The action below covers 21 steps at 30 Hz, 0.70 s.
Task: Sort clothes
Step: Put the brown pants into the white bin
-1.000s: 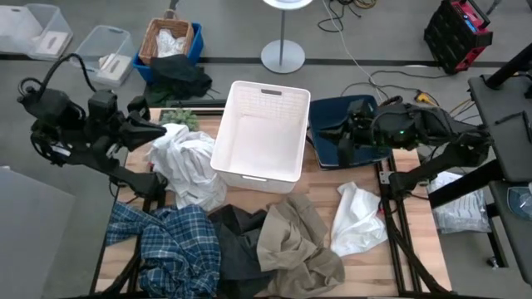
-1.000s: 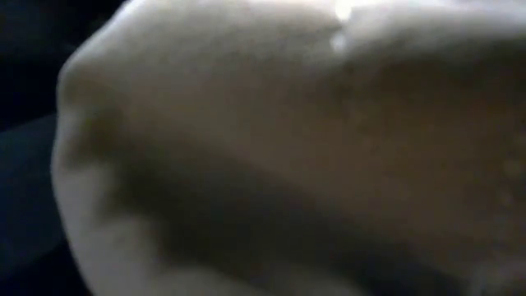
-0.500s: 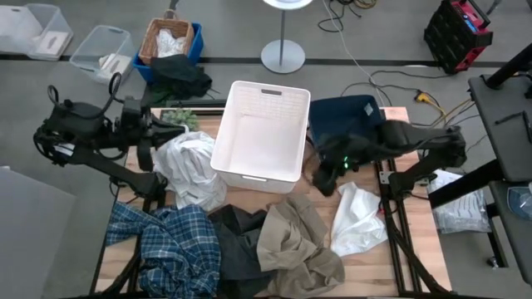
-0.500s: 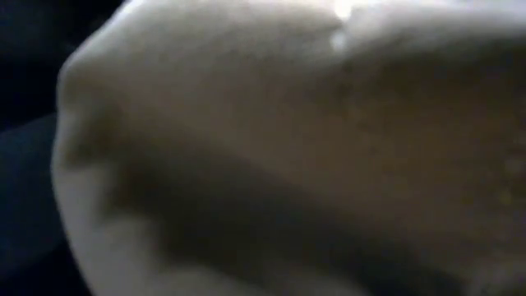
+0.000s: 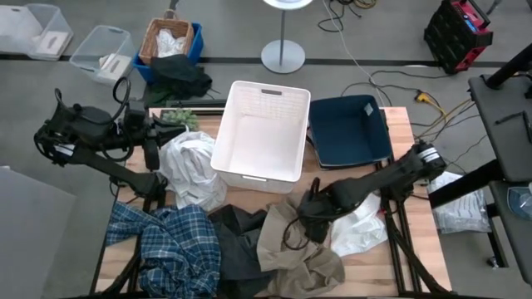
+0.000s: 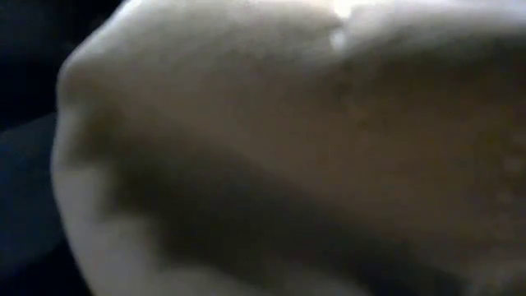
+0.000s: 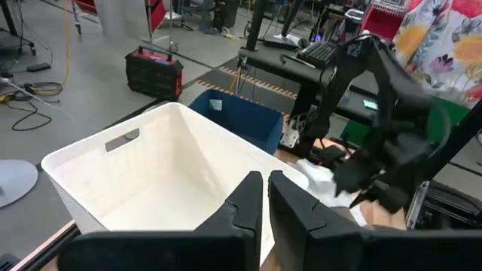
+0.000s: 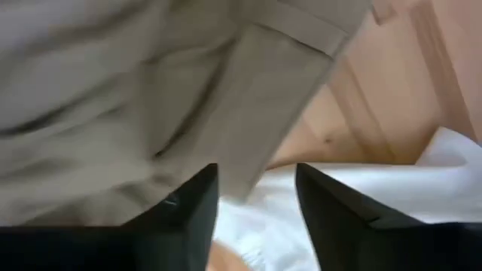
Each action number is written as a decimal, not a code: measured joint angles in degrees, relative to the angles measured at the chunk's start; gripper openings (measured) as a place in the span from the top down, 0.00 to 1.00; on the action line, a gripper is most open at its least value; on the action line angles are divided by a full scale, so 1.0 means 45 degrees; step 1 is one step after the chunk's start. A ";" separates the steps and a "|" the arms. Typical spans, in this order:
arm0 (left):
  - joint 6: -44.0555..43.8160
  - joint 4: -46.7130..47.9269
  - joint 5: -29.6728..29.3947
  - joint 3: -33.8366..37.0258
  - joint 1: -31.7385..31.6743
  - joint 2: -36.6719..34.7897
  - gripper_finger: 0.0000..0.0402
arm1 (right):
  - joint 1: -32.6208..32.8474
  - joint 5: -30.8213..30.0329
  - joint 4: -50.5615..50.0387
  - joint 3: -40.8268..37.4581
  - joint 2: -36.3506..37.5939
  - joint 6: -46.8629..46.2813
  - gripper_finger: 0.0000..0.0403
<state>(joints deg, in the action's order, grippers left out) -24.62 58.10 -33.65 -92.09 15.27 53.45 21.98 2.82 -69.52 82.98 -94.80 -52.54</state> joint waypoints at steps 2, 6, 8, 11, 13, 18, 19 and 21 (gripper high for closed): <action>0.0023 0.0001 -0.0073 0.0000 0.0000 0.0007 0.98 | 0.0010 0.0036 0.1167 -0.0841 -0.0065 -0.0116 0.47; -0.0021 -0.0003 -0.0087 0.0000 0.0000 0.0029 0.98 | -0.0003 0.0722 0.5169 -0.2732 -0.0344 0.0255 0.40; -0.0122 -0.0001 -0.0085 0.0000 0.0000 0.0037 0.98 | -0.0129 0.0802 0.6439 -0.3456 -0.0613 0.0200 0.40; -0.0325 -0.0003 -0.0083 0.0000 0.0000 0.0089 0.98 | -0.0441 0.1844 0.7847 -0.4450 -0.1177 0.0059 0.41; -0.0344 -0.0006 -0.0083 0.0000 0.0000 0.0143 0.98 | -0.0593 0.2428 0.8550 -0.4889 -0.1633 -0.0008 0.45; -0.0449 -0.0023 -0.0086 0.0000 0.0000 0.0392 0.98 | -0.0350 0.2012 0.8421 -0.5147 -0.2237 0.0504 0.79; -0.0451 -0.0028 -0.0087 0.0000 0.0000 0.0431 0.98 | -0.0269 0.1784 0.8333 -0.5145 -0.1982 0.0618 0.89; -0.0451 -0.0045 -0.0083 0.0000 0.0000 0.0513 0.98 | -0.0210 0.1267 0.7836 -0.4970 -0.1179 0.0521 0.95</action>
<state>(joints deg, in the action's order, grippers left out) -26.65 57.90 -34.02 -92.09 15.27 55.76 21.03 8.53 -34.26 60.61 -100.11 -50.20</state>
